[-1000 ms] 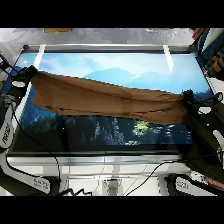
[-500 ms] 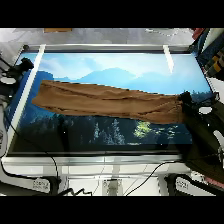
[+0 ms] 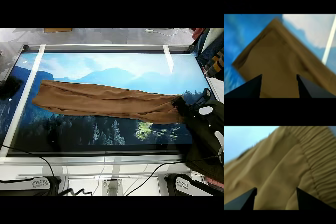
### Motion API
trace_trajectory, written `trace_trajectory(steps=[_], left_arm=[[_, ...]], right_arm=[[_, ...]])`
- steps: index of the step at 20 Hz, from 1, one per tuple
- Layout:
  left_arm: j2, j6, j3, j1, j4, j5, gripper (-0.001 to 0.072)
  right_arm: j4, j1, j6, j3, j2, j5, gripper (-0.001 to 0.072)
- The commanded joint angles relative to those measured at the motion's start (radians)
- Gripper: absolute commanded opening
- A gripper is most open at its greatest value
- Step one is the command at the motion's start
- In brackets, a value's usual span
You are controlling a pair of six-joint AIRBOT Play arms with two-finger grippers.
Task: Fold the clothes and pants, and hang the long-sleeved shirts on hangers.
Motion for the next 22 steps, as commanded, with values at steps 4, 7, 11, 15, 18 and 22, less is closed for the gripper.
trace_trajectory(steps=[4,7,11,15,18,22], left_arm=[[-0.026,-0.153,-0.169,0.041,0.032,0.01,0.0712],[-0.083,-0.153,-0.169,0.021,-0.031,0.107,0.0711],[-0.165,-0.153,-0.169,-0.018,-0.031,0.175,0.0712],[-0.202,-0.099,-0.169,-0.066,-0.03,0.304,0.0706],[-0.203,-0.058,-0.169,-0.124,-0.03,0.458,0.0705],[-0.202,-0.058,-0.168,-0.174,-0.03,0.638,0.0168]], right_arm=[[0.002,0.02,-0.133,0.01,0.001,0.069,0.0556],[0.003,0.037,-0.158,0.055,0.001,0.069,0.0556],[0.006,0.037,-0.158,0.14,0.001,0.09,0.0556],[0.001,0.07,-0.168,0.227,0.0,0.152,0.0555],[-0.004,0.165,-0.225,0.263,0.0,0.124,0.0554],[-0.019,0.315,-0.225,0.264,-0.012,-0.079,0.0369]])
